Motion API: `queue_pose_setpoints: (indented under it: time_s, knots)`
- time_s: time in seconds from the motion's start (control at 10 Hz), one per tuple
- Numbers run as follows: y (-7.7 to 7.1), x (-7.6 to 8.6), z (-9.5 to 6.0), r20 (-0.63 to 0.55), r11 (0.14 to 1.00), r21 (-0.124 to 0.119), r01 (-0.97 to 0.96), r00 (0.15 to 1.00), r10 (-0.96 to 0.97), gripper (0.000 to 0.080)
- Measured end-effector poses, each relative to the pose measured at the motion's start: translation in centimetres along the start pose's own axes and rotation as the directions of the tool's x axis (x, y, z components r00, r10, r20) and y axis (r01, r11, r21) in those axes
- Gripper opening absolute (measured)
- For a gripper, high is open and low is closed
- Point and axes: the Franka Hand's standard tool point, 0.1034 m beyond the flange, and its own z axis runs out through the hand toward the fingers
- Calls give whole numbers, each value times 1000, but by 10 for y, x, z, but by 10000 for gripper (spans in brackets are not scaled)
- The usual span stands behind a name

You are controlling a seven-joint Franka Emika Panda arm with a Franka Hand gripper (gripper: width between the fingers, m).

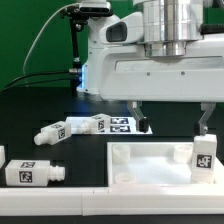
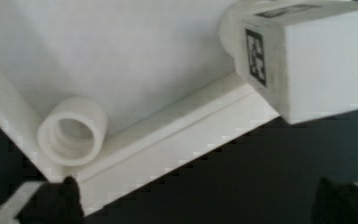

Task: Assemble square table

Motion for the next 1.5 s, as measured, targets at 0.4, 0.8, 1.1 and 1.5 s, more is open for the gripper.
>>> queue_pose_setpoints:
  time_s: [0.4, 0.8, 1.1, 1.5]
  knots:
    - [1, 0, 0, 0, 1000, -1, -1, 1000, 1, 649]
    - [57, 21, -2, -3, 947, -10, 321, 947, -321, 649]
    - [60, 23, 0, -13, 864, -17, 503, 864, -503, 649]
    - [82, 31, 2, -1, 715, -44, 698, 715, -699, 649]
